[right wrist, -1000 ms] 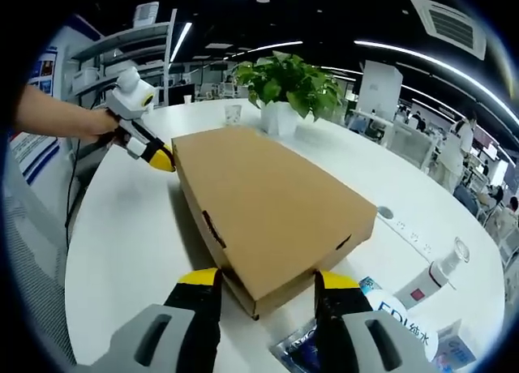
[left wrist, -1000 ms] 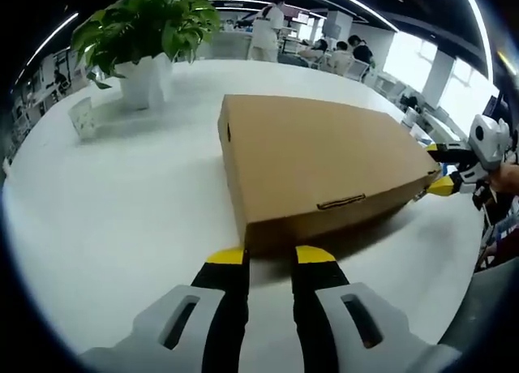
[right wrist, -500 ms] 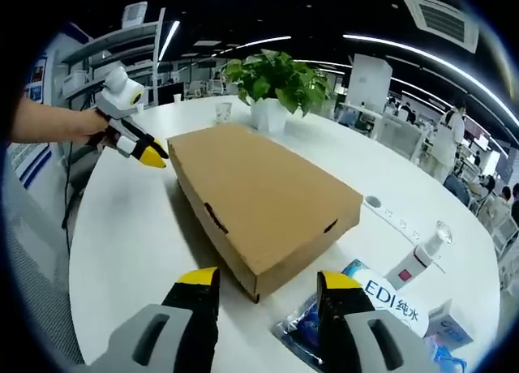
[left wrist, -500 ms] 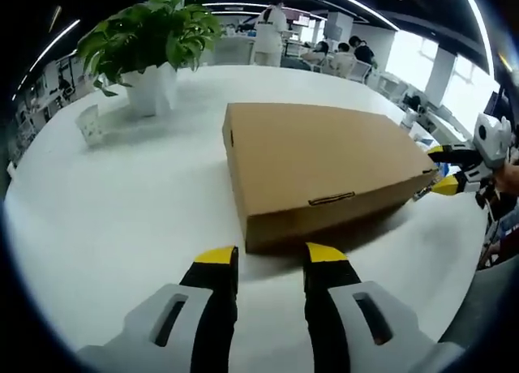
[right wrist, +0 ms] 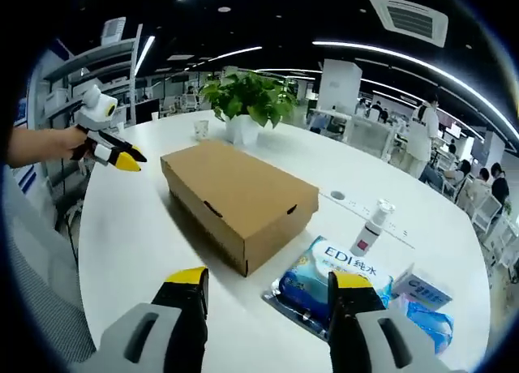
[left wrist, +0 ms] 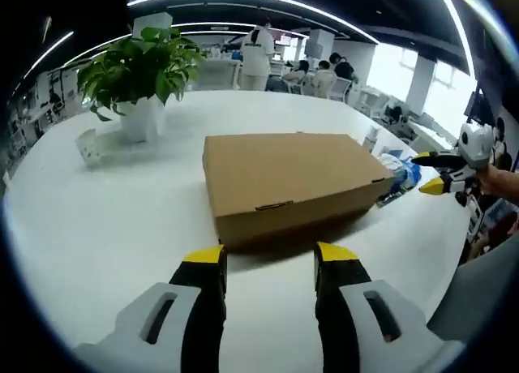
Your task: Operate the shoe box by opening the lid, removing the specified soft item, and placing it in the target area until the item is outside and the box remains undamaged.
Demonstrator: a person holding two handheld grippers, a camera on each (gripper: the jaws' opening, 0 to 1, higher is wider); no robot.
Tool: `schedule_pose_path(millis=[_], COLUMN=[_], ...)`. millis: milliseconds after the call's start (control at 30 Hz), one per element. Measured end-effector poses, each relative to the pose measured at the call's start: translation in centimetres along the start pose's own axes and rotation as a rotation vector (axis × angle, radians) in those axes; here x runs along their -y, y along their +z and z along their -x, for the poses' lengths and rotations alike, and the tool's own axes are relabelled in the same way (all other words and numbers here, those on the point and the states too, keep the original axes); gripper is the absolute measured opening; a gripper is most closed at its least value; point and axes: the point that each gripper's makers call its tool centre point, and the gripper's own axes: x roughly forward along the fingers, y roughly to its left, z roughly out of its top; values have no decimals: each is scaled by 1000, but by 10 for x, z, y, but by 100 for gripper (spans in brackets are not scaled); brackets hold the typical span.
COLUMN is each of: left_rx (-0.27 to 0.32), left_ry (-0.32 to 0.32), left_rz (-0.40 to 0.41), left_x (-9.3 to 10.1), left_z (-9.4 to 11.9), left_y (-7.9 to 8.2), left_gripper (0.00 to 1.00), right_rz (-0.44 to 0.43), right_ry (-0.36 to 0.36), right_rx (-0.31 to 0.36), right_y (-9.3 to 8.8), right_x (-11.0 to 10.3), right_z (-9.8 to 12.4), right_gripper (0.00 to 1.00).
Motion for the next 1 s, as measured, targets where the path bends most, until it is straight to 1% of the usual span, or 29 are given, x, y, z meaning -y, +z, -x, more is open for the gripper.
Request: schedule_pose_path(millis=[67, 133, 167, 200, 300, 400, 467, 567, 733, 800, 867, 1000], left_rx=[15, 29, 33, 62, 74, 78, 79, 80, 66, 70, 83, 96], left_ry=[-6, -12, -13, -18, -25, -32, -38, -52, -59, -57, -60, -57], left_rz=[0, -13, -20, -42, -62, -84, -87, -82, -115, -115, -118, -133], left_x=[5, 11, 14, 24, 32, 40, 44, 53, 64, 65, 68, 72], left_z=[7, 13, 17, 33, 44, 55, 63, 73, 87, 93, 98, 106], left_y=[3, 4, 5, 6, 4, 1, -2, -8, -20, -21, -21, -24], left_gripper=[45, 47, 49, 57, 63, 68, 69, 73, 80, 82, 84, 87], right_rz=[-24, -21, -18, -52, -61, -66, -76, -74, -88, -87, -87, -102], right_ry=[-21, -33, -46, -75, -94, -110, -115, -141, -182, -181, -195, -205], right_rx=[8, 9, 20, 32, 26, 14, 3, 15, 30, 26, 17, 11], right_y=[-1, -4, -5, -8, -15, -28, -34, -39, -48, -54, -60, -66], right_x=[3, 3, 4, 7, 5, 1, -1, -3, -5, -9, -10, -15], right_z=[10, 22, 31, 53, 70, 89, 97, 113, 137, 143, 149, 159], right_gripper=[64, 66, 70, 70, 77, 80, 83, 85, 92, 93, 95, 98])
